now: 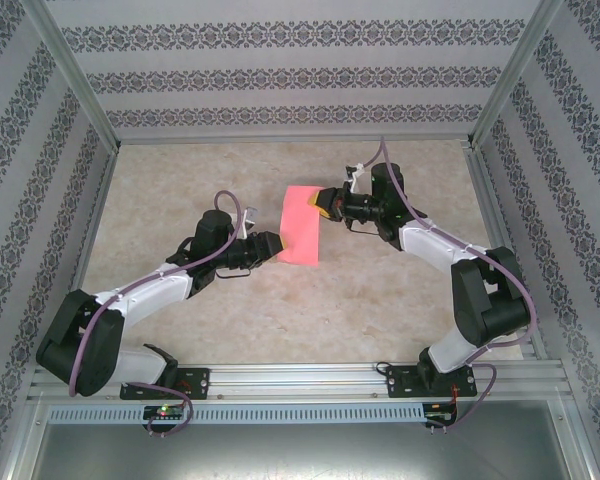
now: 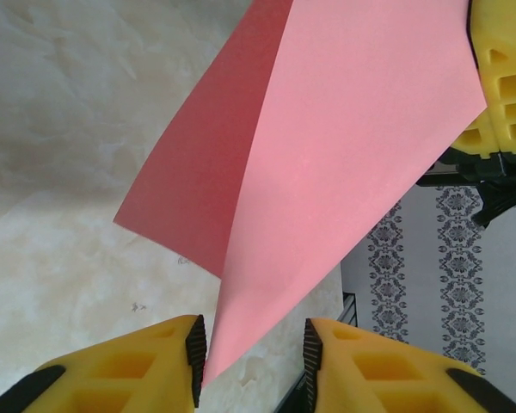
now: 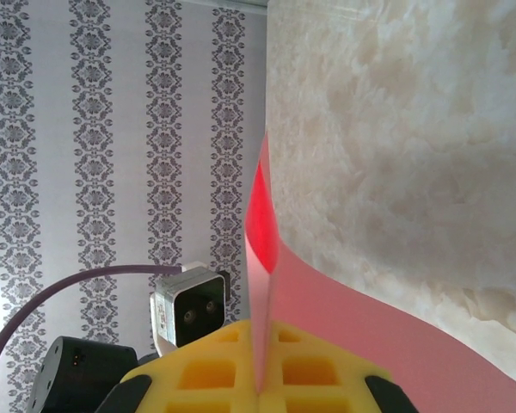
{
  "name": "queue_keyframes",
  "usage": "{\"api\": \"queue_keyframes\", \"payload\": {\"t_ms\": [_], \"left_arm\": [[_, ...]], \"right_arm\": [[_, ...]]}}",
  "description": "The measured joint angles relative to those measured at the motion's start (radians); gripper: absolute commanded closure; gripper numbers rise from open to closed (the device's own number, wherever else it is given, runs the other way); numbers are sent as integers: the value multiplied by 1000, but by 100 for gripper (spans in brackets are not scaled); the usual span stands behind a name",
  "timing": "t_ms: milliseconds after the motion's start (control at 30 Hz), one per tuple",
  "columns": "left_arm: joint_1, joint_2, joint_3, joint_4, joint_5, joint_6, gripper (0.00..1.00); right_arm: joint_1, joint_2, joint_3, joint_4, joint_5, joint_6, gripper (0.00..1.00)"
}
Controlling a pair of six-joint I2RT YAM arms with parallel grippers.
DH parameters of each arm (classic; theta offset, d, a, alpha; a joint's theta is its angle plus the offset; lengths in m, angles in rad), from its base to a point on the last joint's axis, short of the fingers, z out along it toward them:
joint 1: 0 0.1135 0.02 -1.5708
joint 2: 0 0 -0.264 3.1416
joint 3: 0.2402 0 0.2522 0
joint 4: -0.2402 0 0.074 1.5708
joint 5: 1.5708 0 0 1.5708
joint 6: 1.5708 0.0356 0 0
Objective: Fold a paper plane with a square sheet of paper (pick it up from the middle)
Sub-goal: Place the paper at the center of the table.
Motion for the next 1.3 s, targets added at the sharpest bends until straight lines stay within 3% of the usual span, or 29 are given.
{"api": "queue_keyframes", "payload": {"t_ms": [600,1033,1300], "left_arm": [[-19,58,20,-105,-1,65,65],[-20,64,39,-122,3,89,80],[-21,64,49,-185,-10,111,75]], "right_arm": [[-11,-18,-36,72,-15,40,99],[-11,-18,-42,87,-15,54,99],[-11,-3,-46,92,-14,54,99]]}}
